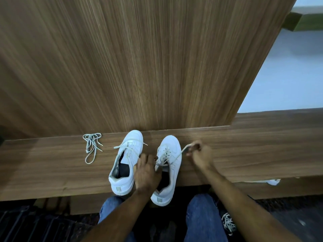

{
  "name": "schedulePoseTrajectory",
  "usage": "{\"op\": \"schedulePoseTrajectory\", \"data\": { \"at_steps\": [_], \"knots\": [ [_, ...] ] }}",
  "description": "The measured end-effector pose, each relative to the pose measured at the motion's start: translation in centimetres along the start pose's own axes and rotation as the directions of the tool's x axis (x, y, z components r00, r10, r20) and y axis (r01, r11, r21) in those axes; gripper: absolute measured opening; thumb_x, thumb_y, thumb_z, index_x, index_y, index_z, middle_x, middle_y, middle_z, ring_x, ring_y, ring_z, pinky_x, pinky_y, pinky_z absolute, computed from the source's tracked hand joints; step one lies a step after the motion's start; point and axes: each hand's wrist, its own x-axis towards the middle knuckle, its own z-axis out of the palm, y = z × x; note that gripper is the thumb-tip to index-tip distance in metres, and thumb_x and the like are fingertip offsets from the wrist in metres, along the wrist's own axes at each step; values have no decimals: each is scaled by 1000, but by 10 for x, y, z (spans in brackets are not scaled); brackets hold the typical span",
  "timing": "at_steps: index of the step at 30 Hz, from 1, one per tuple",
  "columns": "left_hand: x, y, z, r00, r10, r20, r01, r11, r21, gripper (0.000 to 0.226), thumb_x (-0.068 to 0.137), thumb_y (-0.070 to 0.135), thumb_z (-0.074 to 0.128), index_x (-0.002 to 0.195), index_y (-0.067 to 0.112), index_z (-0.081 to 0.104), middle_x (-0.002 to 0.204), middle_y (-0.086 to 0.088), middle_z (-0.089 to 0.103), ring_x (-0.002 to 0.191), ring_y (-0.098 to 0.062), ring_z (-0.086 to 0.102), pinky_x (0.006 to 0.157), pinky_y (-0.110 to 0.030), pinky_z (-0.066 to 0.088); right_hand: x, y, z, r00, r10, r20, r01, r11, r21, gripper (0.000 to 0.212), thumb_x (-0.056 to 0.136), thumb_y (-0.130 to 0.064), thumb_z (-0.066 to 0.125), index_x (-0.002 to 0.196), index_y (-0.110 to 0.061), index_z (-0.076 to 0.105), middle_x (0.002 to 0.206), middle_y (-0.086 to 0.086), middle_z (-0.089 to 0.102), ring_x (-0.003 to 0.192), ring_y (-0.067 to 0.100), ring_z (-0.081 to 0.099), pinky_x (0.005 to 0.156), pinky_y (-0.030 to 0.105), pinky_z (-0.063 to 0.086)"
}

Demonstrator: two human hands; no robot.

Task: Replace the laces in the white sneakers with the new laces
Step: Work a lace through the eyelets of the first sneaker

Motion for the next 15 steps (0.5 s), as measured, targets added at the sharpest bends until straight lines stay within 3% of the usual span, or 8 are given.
{"op": "schedulePoseTrajectory", "data": {
  "at_steps": [3, 5, 7, 9, 11, 13, 15],
  "knots": [
    [1, 0, -2, 982, -173, 77, 186, 953, -239, 24, 81, 32, 65, 102, 25, 57, 113, 1, 56, 103, -26, 59, 81, -37, 47, 33, -36, -41, 965, 59, -257, 75, 875, 479, 33, 93, 5, 42, 74, -20, 51, 67, 5, 55, 48, 10, 60, 61, 34, 51],
    [1, -1, -1, 966, -213, 148, 251, 913, -322, 20, 79, 33, 66, 97, 29, 60, 104, 3, 65, 97, -25, 63, 79, -36, 51, 44, -53, -59, 910, 33, -413, 186, 857, 480, 28, 95, -2, 44, 77, -21, 51, 73, 8, 56, 54, 13, 60, 62, 38, 54],
    [1, -5, 1, 959, -209, 190, 262, 911, -319, 21, 79, 34, 64, 100, 32, 65, 97, 3, 71, 95, -24, 65, 79, -34, 52, 43, -52, -62, 873, -62, -484, 207, 945, 254, 22, 92, -5, 46, 81, -23, 53, 81, 8, 60, 68, 22, 63, 73, 45, 55],
    [4, -6, 0, 959, -192, 208, 250, 919, -305, 24, 81, 34, 63, 105, 33, 67, 99, 3, 72, 97, -24, 65, 78, -31, 51, 29, -37, -48, 925, -205, -320, 180, 978, -106, 19, 87, -3, 52, 92, -21, 52, 90, 3, 61, 83, 27, 62, 78, 43, 51],
    [9, -7, -1, 956, -180, 230, 245, 923, -296, 25, 83, 33, 63, 107, 33, 67, 102, 1, 72, 100, -26, 64, 80, -31, 50, 11, -16, -25, 983, -173, 58, 181, 882, -434, 25, 85, -10, 58, 108, -17, 51, 105, 4, 57, 96, 28, 58, 80, 38, 48],
    [12, -8, -3, 947, -181, 265, 260, 918, -301, 24, 83, 32, 64, 106, 32, 69, 101, 0, 72, 99, -26, 65, 80, -32, 51, -9, 2, -2, 935, -92, 343, 285, 770, -571, 38, 87, -21, 60, 124, -18, 54, 124, 4, 53, 114, 26, 53, 92, 34, 44],
    [13, -7, -5, 942, -180, 284, 265, 917, -297, 23, 84, 29, 63, 105, 31, 71, 99, 2, 73, 97, -23, 65, 79, -29, 50, -27, 13, 20, 870, -92, 484, 386, 739, -553, 35, 87, -27, 60, 120, -19, 60, 123, 4, 55, 114, 25, 55, 95, 33, 45]
  ]
}}
